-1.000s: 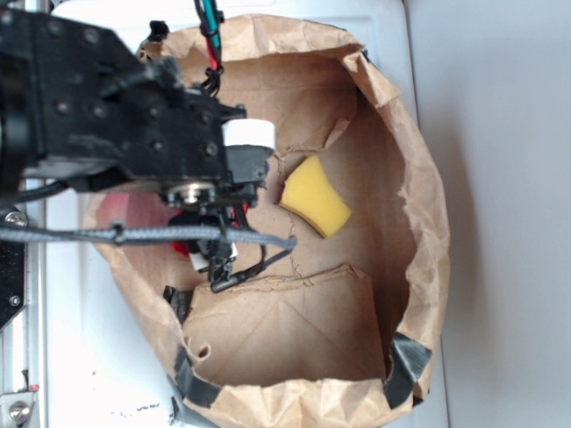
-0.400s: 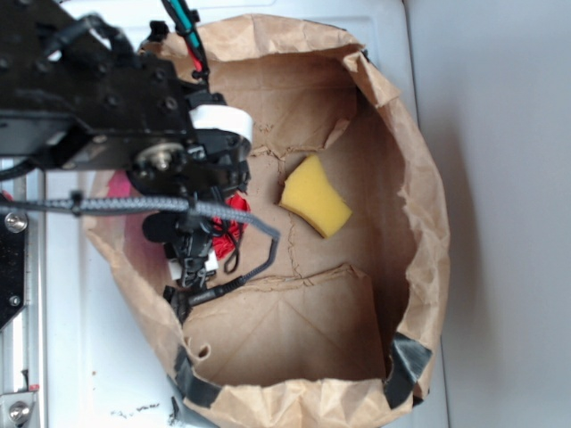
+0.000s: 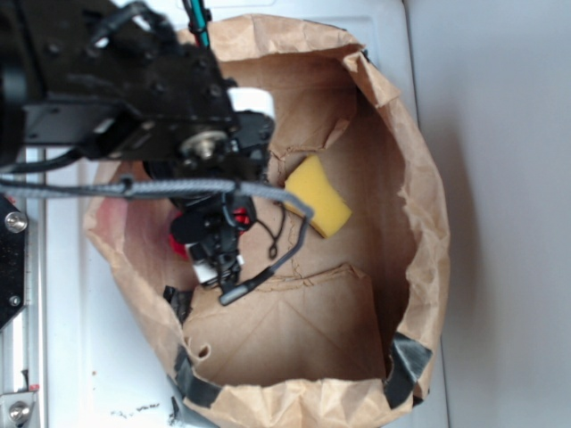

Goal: Grab the red paper.

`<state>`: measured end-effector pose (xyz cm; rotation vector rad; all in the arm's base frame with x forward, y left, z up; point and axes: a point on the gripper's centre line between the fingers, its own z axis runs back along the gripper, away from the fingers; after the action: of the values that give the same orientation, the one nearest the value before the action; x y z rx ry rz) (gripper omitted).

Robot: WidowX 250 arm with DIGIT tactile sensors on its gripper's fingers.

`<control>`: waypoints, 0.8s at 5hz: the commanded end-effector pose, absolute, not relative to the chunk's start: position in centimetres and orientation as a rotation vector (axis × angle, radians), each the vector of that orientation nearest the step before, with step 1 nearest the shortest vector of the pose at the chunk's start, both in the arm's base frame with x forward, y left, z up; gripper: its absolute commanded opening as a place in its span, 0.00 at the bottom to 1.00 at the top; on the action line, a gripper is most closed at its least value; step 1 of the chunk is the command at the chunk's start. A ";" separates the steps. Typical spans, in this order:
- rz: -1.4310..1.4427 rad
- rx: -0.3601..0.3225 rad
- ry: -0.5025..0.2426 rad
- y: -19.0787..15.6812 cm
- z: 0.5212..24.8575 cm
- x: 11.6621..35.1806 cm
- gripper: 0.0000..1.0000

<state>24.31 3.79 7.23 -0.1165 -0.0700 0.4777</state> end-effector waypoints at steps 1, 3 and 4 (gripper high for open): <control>0.576 -0.100 -0.102 4.4 8.2 25.6 1.00; 0.578 -0.069 -0.135 3.2 6.6 25.9 1.00; 0.564 -0.049 -0.145 2.6 5.5 25.4 1.00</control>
<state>24.91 2.17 4.62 -0.0434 -0.1092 0.5689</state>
